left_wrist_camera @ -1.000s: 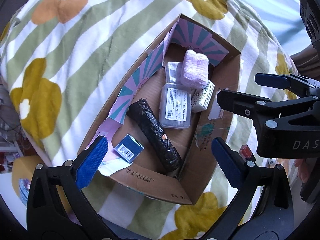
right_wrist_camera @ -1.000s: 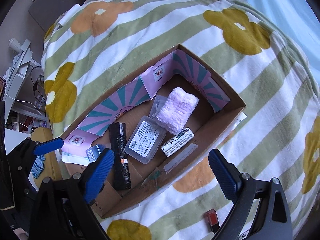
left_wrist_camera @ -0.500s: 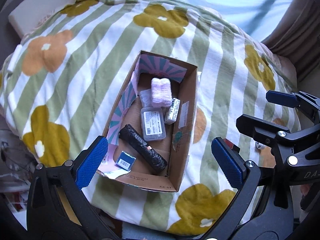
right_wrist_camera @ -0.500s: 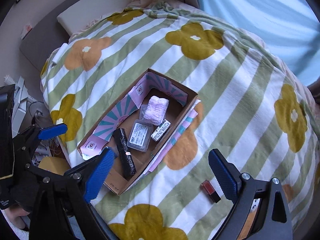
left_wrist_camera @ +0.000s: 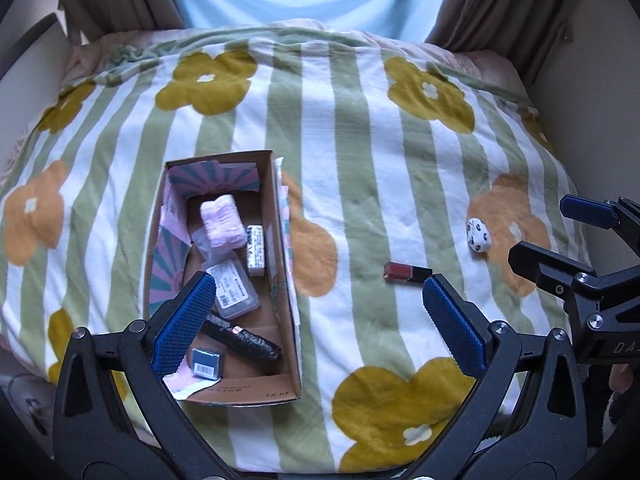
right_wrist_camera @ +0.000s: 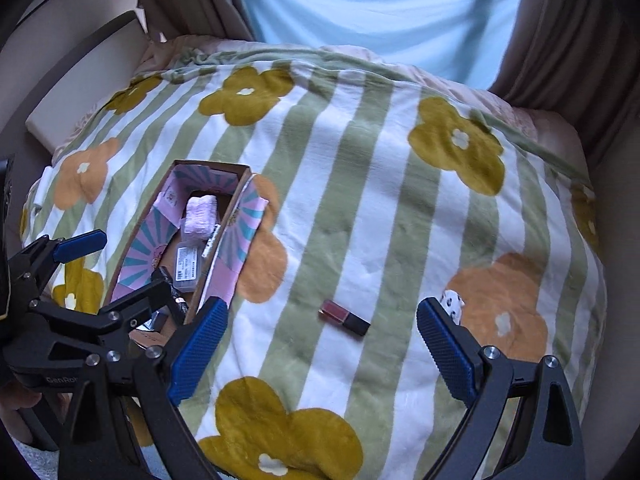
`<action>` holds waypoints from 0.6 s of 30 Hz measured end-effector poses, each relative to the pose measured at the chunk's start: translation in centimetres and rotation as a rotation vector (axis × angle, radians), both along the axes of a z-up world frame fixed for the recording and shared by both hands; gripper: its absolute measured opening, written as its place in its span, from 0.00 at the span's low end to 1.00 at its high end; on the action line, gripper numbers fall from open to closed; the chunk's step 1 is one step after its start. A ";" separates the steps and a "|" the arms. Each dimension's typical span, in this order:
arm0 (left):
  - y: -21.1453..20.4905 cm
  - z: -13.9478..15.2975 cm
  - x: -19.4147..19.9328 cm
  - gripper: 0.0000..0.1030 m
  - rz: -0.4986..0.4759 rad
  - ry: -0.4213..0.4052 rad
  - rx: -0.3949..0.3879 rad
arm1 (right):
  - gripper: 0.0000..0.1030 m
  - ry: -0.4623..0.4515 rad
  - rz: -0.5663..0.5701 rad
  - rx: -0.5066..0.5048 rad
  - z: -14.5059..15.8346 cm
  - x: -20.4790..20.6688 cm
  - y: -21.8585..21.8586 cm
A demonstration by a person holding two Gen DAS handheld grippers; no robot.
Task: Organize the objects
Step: 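Withdraw both tools from the box toward the lip gloss and sock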
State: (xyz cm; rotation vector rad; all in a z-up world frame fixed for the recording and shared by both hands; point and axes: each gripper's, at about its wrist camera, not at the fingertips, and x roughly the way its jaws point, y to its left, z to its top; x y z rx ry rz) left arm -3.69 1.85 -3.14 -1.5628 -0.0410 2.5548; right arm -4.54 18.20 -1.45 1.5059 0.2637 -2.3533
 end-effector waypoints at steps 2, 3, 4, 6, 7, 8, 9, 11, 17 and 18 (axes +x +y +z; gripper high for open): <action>0.9 -0.1 0.2 1.00 -0.031 -0.001 -0.001 | 0.92 -0.016 -0.055 -0.028 -0.2 0.5 1.7; 1.2 -0.1 0.4 1.00 -0.043 -0.002 0.004 | 0.92 -0.020 -0.074 -0.036 -0.2 0.8 2.3; 1.5 -0.1 0.5 1.00 -0.055 -0.003 0.008 | 0.92 -0.018 -0.089 -0.036 -0.2 1.1 2.7; 2.1 -0.3 0.5 1.00 -0.077 -0.008 0.012 | 0.92 -0.005 -0.119 -0.024 -0.1 1.7 3.7; 2.3 -0.4 0.5 1.00 -0.085 -0.012 0.013 | 0.92 -0.002 -0.137 -0.023 0.0 1.8 4.2; 2.6 -0.4 0.4 1.00 -0.094 -0.017 0.016 | 0.92 0.003 -0.156 -0.027 0.1 1.9 4.7; 2.9 -0.5 0.5 1.00 -0.102 -0.019 0.017 | 0.92 0.010 -0.173 -0.035 0.3 2.1 5.3; 3.5 -0.6 0.5 1.00 -0.116 -0.024 0.015 | 0.92 0.022 -0.204 -0.042 0.6 2.3 6.4; 6.2 -1.5 0.3 1.00 -0.161 -0.048 0.016 | 0.92 0.055 -0.253 -0.052 1.1 2.4 9.6; 6.7 -1.7 0.2 1.00 -0.169 -0.052 0.017 | 0.92 0.055 -0.258 -0.053 1.0 2.3 10.0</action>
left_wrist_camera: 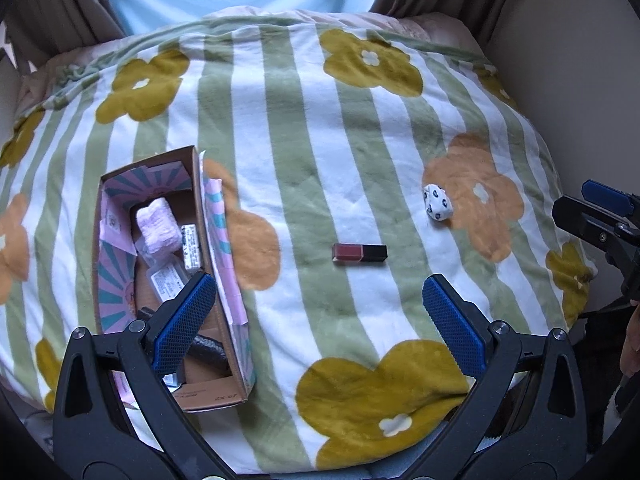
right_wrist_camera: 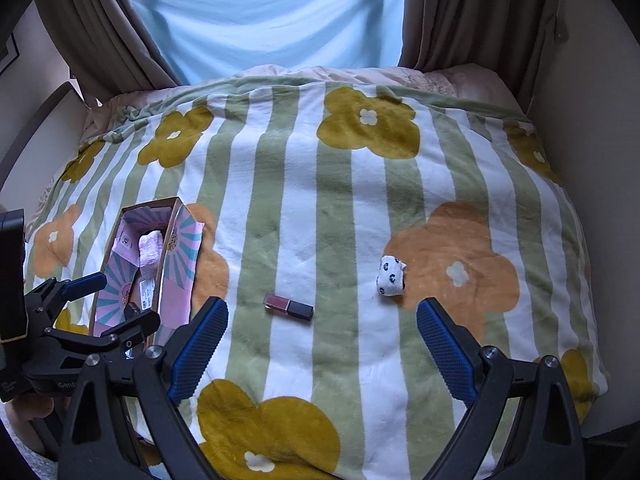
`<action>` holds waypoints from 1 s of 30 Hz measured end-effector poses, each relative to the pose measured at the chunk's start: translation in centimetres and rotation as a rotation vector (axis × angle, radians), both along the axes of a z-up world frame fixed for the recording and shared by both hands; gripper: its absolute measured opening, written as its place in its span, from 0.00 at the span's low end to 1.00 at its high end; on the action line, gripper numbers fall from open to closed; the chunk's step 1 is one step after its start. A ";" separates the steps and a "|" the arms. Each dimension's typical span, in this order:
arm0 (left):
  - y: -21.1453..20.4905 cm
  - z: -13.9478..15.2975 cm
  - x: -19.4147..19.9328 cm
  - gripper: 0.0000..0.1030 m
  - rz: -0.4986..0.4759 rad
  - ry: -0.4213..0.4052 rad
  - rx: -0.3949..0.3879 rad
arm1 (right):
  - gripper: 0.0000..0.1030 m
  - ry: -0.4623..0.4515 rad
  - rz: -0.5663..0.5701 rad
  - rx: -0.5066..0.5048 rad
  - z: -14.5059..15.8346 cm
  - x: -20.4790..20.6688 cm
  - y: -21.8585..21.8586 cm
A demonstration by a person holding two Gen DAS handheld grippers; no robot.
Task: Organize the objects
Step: 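Withdraw both tools from the box toward the lip gloss and sock, then grasp the red lip gloss with left tool while right grasps panda sock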
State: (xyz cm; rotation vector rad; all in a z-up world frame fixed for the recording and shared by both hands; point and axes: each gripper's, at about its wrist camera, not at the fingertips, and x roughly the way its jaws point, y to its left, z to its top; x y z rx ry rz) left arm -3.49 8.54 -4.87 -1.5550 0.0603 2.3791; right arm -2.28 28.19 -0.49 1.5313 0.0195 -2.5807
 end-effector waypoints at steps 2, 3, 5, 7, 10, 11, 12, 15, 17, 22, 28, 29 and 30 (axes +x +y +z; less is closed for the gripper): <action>1.2 -0.7 -0.2 1.00 -0.014 -0.016 -0.004 | 0.92 0.000 -0.013 -0.005 -0.3 -0.2 1.1; 1.7 -1.1 -0.4 1.00 -0.022 -0.026 -0.003 | 0.92 0.001 -0.019 -0.007 -0.5 -0.3 1.5; 2.9 -2.2 -0.7 1.00 -0.034 -0.043 -0.010 | 0.92 -0.001 -0.028 -0.005 -1.1 -0.6 2.4; 4.0 -3.3 -1.0 1.00 -0.037 -0.051 -0.025 | 0.92 -0.008 -0.030 0.003 -2.1 -1.2 3.1; 5.4 -4.9 -1.4 1.00 -0.033 -0.034 -0.020 | 0.92 -0.020 -0.026 0.022 -4.2 -2.2 4.1; 6.0 -5.7 -1.7 1.00 -0.032 -0.040 -0.020 | 0.91 -0.025 -0.023 0.030 -5.1 -2.6 4.5; 6.6 -6.8 -2.0 1.00 -0.033 -0.053 -0.019 | 0.91 -0.031 -0.020 0.035 -6.0 -3.0 4.7; 8.2 -10.1 -3.0 1.00 -0.031 -0.086 -0.030 | 0.89 -0.053 -0.011 0.041 -8.7 -4.2 5.6; 9.0 -12.4 -3.4 1.00 -0.028 -0.100 -0.037 | 0.87 -0.065 -0.005 0.047 -10.5 -4.9 5.9; 10.2 -17.7 -4.4 1.00 -0.016 -0.144 -0.053 | 0.82 -0.091 0.022 0.067 -15.2 -6.7 6.4; 10.6 -21.8 -5.4 1.00 0.017 -0.173 -0.074 | 0.76 -0.128 0.029 0.111 -20.1 -8.7 6.2; 10.7 -22.3 -5.5 1.00 0.022 -0.176 -0.076 | 0.75 -0.136 0.031 0.116 -20.8 -8.9 6.3; 10.7 -22.7 -5.7 1.00 0.028 -0.179 -0.076 | 0.73 -0.143 0.033 0.116 -21.4 -9.2 6.2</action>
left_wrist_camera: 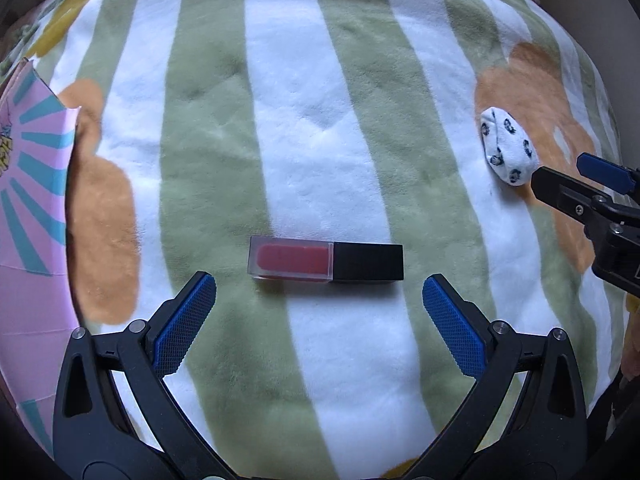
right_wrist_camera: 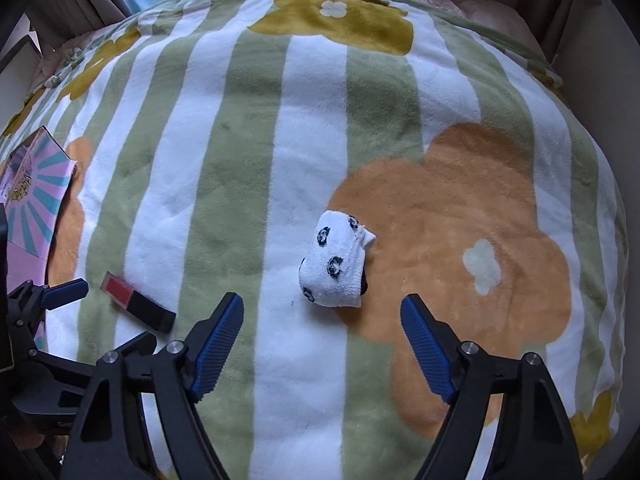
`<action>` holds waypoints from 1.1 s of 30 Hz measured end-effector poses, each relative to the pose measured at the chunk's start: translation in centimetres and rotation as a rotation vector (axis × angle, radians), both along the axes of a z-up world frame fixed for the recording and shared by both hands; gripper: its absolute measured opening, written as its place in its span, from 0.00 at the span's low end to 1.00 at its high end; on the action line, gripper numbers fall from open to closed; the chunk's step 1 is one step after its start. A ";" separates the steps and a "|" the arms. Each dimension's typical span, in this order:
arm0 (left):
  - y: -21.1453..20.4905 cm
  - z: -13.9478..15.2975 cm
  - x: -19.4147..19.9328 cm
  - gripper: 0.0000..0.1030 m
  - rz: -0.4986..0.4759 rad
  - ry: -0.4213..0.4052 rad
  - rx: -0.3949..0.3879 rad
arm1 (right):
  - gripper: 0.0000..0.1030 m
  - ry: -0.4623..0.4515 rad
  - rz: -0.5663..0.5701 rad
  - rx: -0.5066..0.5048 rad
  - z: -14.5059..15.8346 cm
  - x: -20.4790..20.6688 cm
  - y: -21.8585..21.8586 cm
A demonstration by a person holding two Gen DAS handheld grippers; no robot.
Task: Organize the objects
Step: 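Grasp the red lip gloss with left tool while right grasps panda sock, then carry the lip gloss and panda sock over the cardboard box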
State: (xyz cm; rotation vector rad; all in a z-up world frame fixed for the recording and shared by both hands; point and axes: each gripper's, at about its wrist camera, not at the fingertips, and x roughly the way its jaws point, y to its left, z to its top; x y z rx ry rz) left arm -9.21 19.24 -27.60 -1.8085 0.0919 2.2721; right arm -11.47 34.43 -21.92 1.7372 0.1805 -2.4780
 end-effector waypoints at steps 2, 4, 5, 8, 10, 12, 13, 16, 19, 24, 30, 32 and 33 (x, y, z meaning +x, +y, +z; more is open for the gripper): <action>0.0 -0.6 -0.3 1.00 0.013 -0.005 0.001 | 0.73 -0.008 -0.004 0.005 -1.0 -0.5 0.1; 0.0 -1.2 -0.6 1.00 0.023 -0.012 0.004 | 0.71 -0.008 -0.008 0.011 -1.7 -1.0 0.2; 0.0 -1.5 -0.7 1.00 0.027 -0.015 0.001 | 0.71 -0.006 -0.010 0.016 -1.9 -1.3 0.2; 0.2 -2.1 -0.9 1.00 0.028 -0.021 0.004 | 0.64 -0.016 -0.012 0.024 -2.7 -2.2 0.2; 0.3 -2.4 -0.8 0.97 0.024 -0.023 0.001 | 0.61 -0.029 -0.018 0.031 -3.2 -2.8 0.3; 0.3 -2.6 -0.7 0.91 0.027 -0.027 -0.004 | 0.56 -0.043 -0.024 0.042 -3.8 -3.3 0.4; 0.2 -2.7 -0.7 0.90 0.028 -0.030 -0.002 | 0.50 -0.054 -0.026 0.043 -4.2 -3.6 0.4; -0.1 -2.6 -0.6 0.81 0.037 -0.027 0.004 | 0.36 -0.090 -0.040 0.045 -5.0 -4.0 0.7; -0.4 -2.5 -0.6 0.81 0.044 -0.033 0.024 | 0.35 -0.090 -0.058 0.036 -5.1 -4.0 1.1; -0.6 -2.1 -0.4 0.80 0.044 -0.033 0.037 | 0.34 -0.092 -0.064 0.028 -4.5 -3.8 1.5; -1.2 0.1 0.0 0.80 0.054 -0.013 0.066 | 0.34 -0.079 -0.065 0.006 -2.2 -3.5 1.7; -1.5 1.4 0.2 0.80 0.057 0.001 0.078 | 0.34 -0.072 -0.061 -0.004 -0.9 -3.3 1.5; -1.8 2.0 0.1 0.80 0.059 0.007 0.085 | 0.34 -0.071 -0.058 -0.008 -0.2 -3.2 1.4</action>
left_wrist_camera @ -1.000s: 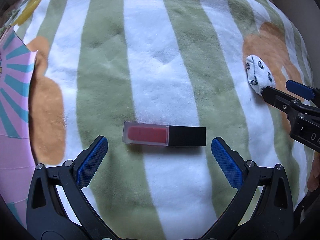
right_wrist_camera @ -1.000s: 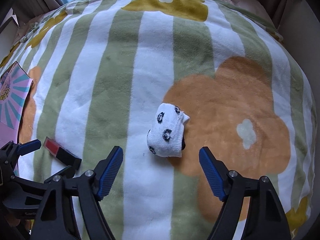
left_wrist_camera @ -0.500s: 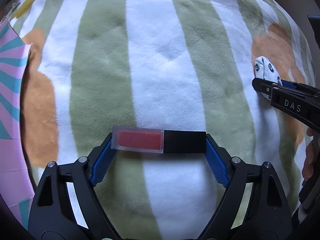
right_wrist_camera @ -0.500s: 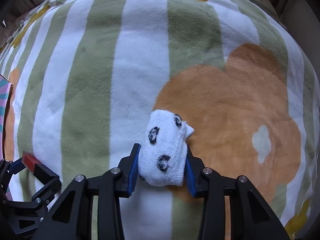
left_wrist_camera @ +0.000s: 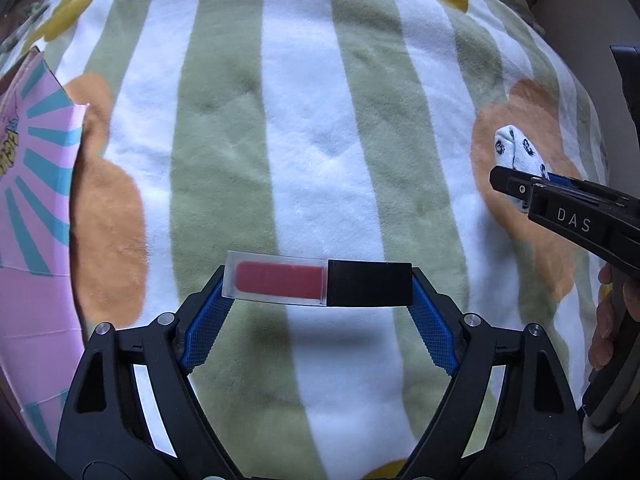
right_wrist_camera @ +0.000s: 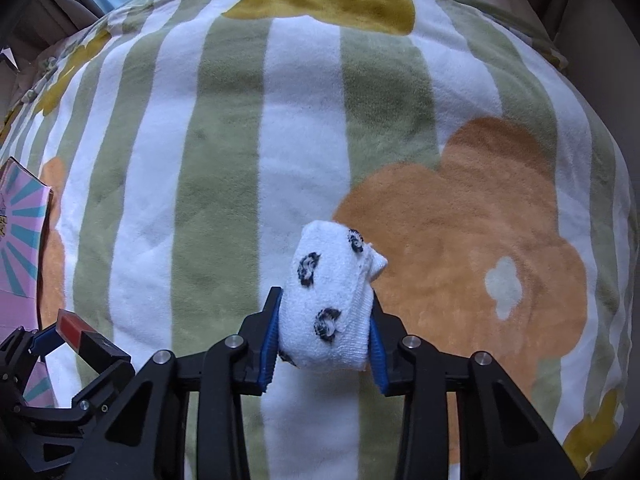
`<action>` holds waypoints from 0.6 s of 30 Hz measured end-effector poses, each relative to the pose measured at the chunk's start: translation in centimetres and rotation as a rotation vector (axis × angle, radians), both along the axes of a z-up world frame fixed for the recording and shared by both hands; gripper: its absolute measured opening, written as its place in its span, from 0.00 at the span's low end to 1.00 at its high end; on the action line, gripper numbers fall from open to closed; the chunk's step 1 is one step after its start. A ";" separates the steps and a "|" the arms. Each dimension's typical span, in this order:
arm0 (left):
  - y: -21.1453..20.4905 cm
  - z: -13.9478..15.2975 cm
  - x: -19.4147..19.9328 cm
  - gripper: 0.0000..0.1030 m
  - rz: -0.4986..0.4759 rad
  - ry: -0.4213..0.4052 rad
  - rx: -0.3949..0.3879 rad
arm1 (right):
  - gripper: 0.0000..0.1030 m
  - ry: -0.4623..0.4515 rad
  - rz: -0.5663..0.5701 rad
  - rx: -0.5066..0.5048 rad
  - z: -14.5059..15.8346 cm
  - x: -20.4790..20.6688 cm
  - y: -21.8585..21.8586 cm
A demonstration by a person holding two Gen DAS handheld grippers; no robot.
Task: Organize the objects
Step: 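Carry the lip gloss and panda sock over the cardboard box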
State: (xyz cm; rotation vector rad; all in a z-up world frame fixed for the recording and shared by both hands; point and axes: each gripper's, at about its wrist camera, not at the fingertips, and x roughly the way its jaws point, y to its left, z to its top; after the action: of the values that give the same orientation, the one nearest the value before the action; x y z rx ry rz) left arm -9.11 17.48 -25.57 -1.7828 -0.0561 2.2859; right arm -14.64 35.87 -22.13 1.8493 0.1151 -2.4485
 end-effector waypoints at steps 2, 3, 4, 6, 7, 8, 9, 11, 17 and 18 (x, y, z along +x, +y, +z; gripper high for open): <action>-0.4 2.0 -0.2 0.80 0.006 0.021 0.014 | 0.34 0.007 0.004 -0.014 1.7 0.3 -0.3; -0.9 3.1 -1.0 0.80 0.008 0.031 0.017 | 0.34 0.011 0.007 -0.020 2.5 0.5 -0.4; -1.4 4.3 -1.8 0.80 0.009 0.042 0.021 | 0.34 0.017 0.009 -0.027 3.6 0.9 -0.8; -1.8 6.6 -1.8 0.80 0.016 0.065 0.031 | 0.34 0.033 0.015 -0.039 5.4 1.5 -1.4; -1.8 8.0 -1.4 0.80 0.020 0.077 0.035 | 0.34 0.041 0.018 -0.043 6.1 2.5 -2.1; -2.4 9.3 -1.0 0.80 0.026 0.089 0.038 | 0.34 0.046 0.020 -0.049 7.3 2.5 -2.9; -2.8 10.4 -0.9 0.80 0.031 0.100 0.040 | 0.34 0.052 0.023 -0.057 8.2 2.5 -3.8; -3.9 12.4 -0.5 0.80 0.043 0.118 0.037 | 0.34 0.067 0.033 -0.062 10.2 2.8 -5.4; -7.7 17.0 1.8 0.80 0.074 0.163 0.018 | 0.34 0.097 0.068 -0.073 14.4 4.9 -9.4; -8.3 17.4 2.1 0.80 0.082 0.166 0.018 | 0.34 0.099 0.073 -0.080 14.9 5.3 -9.9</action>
State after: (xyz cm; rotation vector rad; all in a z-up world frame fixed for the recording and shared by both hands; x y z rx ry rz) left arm -7.01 9.21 -8.15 -1.6039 -0.1219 2.4739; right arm -9.38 25.95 -7.26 1.6632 0.0869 -2.4567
